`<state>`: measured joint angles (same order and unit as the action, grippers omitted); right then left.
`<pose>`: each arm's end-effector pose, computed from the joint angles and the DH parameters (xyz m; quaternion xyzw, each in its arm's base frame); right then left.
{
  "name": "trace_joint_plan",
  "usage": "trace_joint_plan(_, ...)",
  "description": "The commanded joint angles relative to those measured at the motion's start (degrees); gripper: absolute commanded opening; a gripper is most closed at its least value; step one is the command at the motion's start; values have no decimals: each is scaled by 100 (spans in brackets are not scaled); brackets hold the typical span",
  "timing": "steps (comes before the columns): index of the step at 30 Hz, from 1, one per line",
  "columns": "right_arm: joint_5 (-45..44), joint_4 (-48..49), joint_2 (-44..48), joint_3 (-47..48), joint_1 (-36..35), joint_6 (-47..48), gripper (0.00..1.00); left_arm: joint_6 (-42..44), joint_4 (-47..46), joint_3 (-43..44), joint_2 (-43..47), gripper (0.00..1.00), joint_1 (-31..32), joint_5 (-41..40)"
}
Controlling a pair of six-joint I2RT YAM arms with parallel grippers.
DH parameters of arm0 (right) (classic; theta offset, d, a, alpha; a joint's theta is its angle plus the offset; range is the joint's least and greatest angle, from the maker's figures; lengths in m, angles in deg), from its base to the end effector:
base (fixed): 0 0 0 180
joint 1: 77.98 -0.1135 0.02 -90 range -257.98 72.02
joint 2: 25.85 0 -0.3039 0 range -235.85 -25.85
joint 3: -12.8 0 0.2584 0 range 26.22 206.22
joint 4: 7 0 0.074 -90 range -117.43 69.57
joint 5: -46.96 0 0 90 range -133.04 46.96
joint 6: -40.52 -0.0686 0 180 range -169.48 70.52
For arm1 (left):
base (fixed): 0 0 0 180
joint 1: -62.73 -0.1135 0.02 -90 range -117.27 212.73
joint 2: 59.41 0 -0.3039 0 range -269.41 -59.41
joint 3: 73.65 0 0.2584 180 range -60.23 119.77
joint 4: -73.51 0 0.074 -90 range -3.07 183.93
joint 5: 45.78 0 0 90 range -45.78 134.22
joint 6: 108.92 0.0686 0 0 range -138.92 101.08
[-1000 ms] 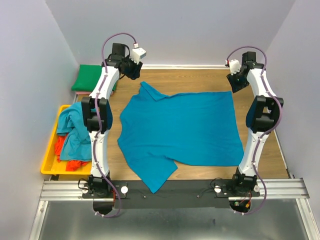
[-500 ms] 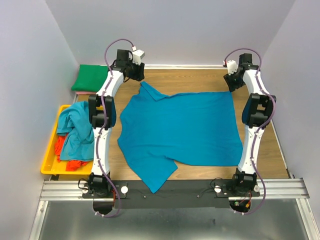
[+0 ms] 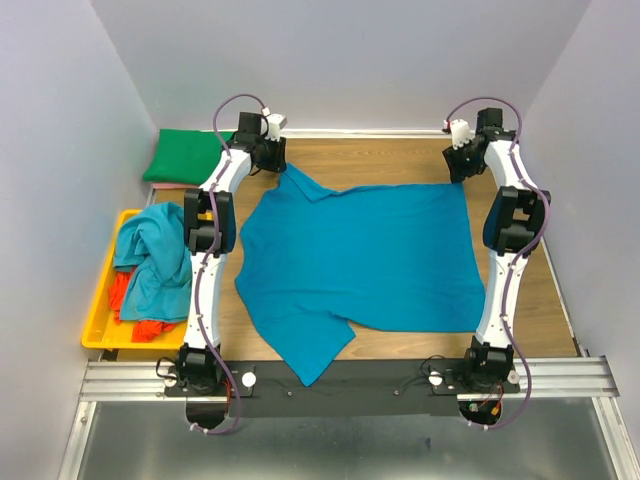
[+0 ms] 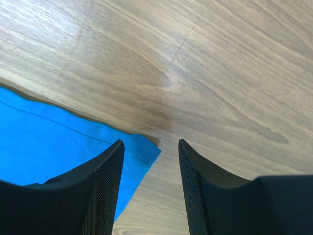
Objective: Fold and stack the t-shirts
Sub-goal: Flatten the tshirt out
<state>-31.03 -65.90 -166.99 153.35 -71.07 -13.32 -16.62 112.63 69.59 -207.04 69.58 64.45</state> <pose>0.5841 -0.0564 0.1799 -0.2689 0.9214 -0.0022 0.2805 0.6273 -0.0992 0.1612 0.1412 0.8961 -0.1767 0.3818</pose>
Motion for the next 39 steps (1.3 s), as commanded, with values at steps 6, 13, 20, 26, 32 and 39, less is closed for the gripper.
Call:
trace_joint_plan(6,302,144,-300,-39,11,22,53,-169,15,131,-178,43,-17,289)
trace_joint_plan(13,284,135,-256,-276,11,154,49,-204,24,35,-161,42,-17,403)
trace_joint_plan(20,249,135,-274,-373,11,233,30,-204,24,52,-178,18,-17,561)
trace_joint_plan(26,179,135,-256,-373,11,268,11,-204,-99,158,-82,1,-26,815)
trace_joint_plan(32,126,135,-133,-426,11,304,1,-204,-538,140,269,0,-52,1193)
trace_joint_plan(39,214,144,166,-470,11,321,1,-415,-838,-193,797,0,-44,1466)
